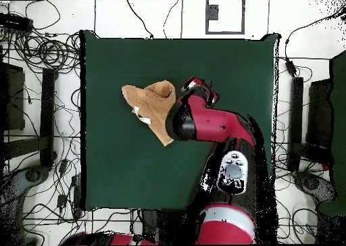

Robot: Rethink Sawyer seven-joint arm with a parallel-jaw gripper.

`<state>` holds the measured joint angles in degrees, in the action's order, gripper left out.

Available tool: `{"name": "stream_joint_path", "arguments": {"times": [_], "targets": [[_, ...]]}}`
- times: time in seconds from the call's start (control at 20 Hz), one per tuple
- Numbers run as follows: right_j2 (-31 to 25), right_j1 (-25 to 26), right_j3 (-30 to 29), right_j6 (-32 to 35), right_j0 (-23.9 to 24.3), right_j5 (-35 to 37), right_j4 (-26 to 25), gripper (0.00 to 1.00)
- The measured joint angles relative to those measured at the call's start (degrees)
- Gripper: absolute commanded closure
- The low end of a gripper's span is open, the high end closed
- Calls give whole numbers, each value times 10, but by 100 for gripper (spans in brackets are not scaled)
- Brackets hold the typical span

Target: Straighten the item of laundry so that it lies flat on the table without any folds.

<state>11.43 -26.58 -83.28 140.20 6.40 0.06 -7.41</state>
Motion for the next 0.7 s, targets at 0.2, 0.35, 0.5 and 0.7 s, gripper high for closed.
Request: {"name": "stream_joint_path", "arguments": {"times": [0.2, 0.35, 0.5, 0.7], "targets": [[-132, -7, -40, 0, 116, 0, 0, 100], [-191, -1, -64, 0, 174, 0, 0, 0], [-232, 2, -80, 0, 210, 0, 0, 0], [-316, 17, -107, 0, 272, 0, 0, 0]]}}
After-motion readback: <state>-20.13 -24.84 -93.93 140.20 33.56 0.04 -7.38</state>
